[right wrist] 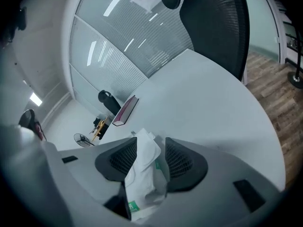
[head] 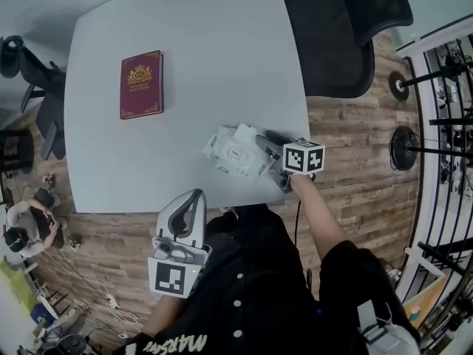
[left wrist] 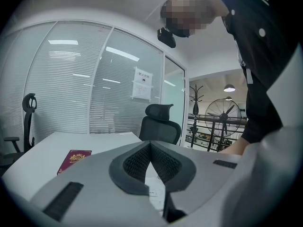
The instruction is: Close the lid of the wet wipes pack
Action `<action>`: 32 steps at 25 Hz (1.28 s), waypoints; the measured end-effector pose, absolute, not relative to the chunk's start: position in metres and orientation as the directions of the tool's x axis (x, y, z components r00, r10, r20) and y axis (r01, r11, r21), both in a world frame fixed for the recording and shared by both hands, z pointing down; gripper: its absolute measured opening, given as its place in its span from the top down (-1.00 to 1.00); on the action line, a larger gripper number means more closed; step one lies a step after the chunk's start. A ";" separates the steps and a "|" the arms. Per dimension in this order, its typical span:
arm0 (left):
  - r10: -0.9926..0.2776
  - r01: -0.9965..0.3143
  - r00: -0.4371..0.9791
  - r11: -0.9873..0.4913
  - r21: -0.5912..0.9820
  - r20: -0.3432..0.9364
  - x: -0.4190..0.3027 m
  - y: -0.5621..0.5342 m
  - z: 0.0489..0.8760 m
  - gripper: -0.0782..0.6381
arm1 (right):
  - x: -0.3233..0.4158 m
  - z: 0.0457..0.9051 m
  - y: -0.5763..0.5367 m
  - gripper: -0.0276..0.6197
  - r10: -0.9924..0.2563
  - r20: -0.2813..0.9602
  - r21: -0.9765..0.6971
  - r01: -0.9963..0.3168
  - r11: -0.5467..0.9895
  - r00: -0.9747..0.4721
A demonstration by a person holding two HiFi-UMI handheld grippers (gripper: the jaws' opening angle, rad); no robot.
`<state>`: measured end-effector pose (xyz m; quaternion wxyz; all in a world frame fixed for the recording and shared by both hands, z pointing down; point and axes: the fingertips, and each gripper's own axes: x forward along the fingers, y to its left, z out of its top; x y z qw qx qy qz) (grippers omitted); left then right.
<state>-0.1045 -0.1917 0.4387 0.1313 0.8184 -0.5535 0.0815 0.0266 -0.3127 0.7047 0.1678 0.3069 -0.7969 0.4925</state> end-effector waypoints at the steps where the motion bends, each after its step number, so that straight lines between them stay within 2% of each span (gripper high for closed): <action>1: -0.885 -0.927 0.374 -0.352 0.126 0.279 -0.104 -0.193 0.439 0.76 | 0.026 0.706 -0.312 0.28 -0.313 0.573 -0.685 -0.652 0.326 -0.758; 7: -0.882 -0.928 0.372 -0.345 0.140 0.288 -0.102 -0.196 0.444 0.76 | 0.023 0.711 -0.309 0.53 -0.270 0.583 -0.677 -0.642 0.361 -0.766; 12: -0.886 -0.928 0.373 -0.348 0.136 0.277 -0.101 -0.200 0.442 0.76 | 0.023 0.705 -0.312 0.61 -0.276 0.562 -0.686 -0.626 0.372 -0.780; 16: -0.889 -0.927 0.374 -0.351 0.131 0.263 -0.101 -0.202 0.438 0.76 | 0.022 0.693 -0.312 0.65 -0.287 0.553 -0.659 -0.621 0.425 -0.782; 25: -0.897 -0.922 0.386 -0.368 0.122 0.214 -0.098 -0.207 0.424 0.76 | 0.005 0.663 -0.295 0.68 -0.291 0.540 -0.498 -0.579 0.646 -0.790; 32: -0.901 -0.918 0.395 -0.380 0.114 0.180 -0.097 -0.207 0.414 0.76 | -0.015 0.654 -0.270 0.70 -0.275 0.529 -0.429 -0.532 0.730 -0.803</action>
